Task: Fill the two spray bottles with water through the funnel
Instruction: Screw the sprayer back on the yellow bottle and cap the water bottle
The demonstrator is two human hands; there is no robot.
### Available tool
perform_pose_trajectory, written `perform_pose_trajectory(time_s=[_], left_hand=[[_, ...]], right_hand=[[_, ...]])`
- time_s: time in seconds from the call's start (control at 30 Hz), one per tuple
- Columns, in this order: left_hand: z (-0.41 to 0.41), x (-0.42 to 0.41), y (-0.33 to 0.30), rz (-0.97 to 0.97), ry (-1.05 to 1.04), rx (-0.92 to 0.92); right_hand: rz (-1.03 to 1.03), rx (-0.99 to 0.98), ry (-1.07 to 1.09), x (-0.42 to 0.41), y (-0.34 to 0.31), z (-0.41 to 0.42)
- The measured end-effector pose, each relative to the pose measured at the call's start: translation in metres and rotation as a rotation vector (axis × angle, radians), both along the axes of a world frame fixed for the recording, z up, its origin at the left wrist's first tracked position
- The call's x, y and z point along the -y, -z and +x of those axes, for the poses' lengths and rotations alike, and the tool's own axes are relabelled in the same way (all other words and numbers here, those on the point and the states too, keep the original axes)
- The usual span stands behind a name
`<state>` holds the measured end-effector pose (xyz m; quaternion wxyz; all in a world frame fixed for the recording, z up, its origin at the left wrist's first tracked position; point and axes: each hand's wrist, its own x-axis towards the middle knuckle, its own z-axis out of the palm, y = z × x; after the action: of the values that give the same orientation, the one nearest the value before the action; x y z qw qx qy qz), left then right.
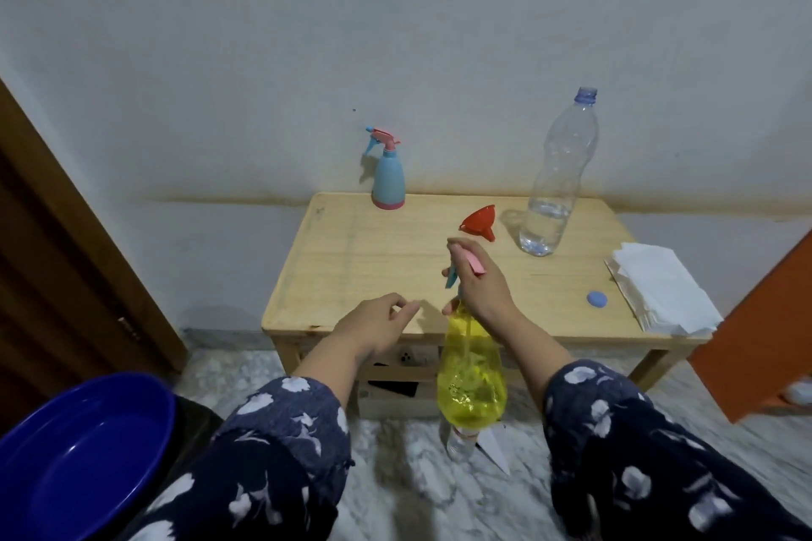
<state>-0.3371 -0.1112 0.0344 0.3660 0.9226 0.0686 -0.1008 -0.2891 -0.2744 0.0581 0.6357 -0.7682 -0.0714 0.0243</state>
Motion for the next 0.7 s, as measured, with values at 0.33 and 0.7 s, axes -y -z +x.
perform_pose_trajectory(time_s=[0.33, 0.7], left_hand=[[0.044, 0.029, -0.010, -0.357, 0.012, 0.096], [0.184, 0.011, 0.009, -0.087, -0.189, 0.315]], right_hand=[[0.179, 0.118, -0.068, -0.026, -0.070, 0.063], [-0.529, -0.082, 0.046, -0.049, -0.039, 0.170]])
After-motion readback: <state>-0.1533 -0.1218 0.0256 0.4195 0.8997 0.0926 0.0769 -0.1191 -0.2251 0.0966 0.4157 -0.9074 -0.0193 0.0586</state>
